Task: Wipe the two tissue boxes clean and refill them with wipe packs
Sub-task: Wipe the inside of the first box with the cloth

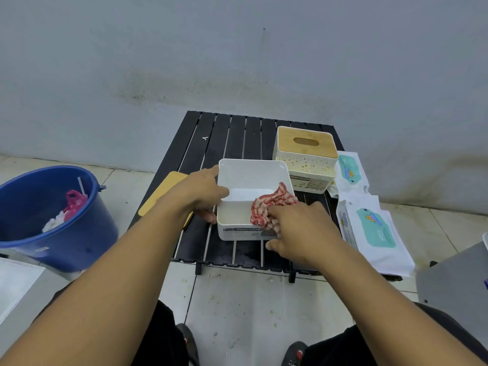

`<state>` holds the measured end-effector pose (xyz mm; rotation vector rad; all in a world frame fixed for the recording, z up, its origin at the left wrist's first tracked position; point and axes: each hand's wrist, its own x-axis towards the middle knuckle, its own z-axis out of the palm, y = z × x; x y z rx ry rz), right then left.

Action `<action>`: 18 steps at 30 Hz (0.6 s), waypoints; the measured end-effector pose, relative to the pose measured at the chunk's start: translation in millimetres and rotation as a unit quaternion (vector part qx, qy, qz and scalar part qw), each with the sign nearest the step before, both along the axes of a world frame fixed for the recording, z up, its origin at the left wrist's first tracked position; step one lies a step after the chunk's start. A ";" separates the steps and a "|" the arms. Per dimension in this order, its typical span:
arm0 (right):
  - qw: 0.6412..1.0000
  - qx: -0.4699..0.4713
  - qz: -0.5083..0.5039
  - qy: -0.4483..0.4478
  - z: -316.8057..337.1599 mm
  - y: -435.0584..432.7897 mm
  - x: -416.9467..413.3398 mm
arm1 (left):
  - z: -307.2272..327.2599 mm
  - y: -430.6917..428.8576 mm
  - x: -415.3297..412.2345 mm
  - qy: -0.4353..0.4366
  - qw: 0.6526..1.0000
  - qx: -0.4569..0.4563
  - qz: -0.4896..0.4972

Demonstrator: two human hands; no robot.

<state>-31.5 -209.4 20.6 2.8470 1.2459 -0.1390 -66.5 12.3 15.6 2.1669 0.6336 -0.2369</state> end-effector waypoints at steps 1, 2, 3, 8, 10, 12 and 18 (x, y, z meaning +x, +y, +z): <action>1.000 -0.018 0.001 0.009 0.8 1.5 1.9 | 0.1 -0.3 0.6 0.002 1.000 0.007 -0.003; 0.999 -0.035 0.006 0.017 1.6 2.8 2.9 | 0.5 -0.5 0.8 0.004 1.000 0.012 -0.006; 0.998 -0.051 0.010 0.024 2.4 3.6 3.8 | 1.0 -0.5 1.2 0.006 1.000 0.013 -0.008; 0.994 -0.080 0.012 0.079 8.0 4.6 10.5 | 2.5 -1.7 3.5 0.018 1.000 0.018 -0.009; 0.993 -0.086 0.013 0.081 7.5 7.6 12.2 | 2.5 -1.3 5.4 0.016 1.000 0.021 -0.004; 0.993 -0.084 0.010 0.083 6.4 10.3 15.3 | 3.5 -0.6 6.8 0.016 1.000 0.022 -0.001; 0.998 -0.013 -0.003 0.059 -3.3 8.8 23.5 | -1.2 -1.1 5.5 -0.004 1.000 0.001 0.011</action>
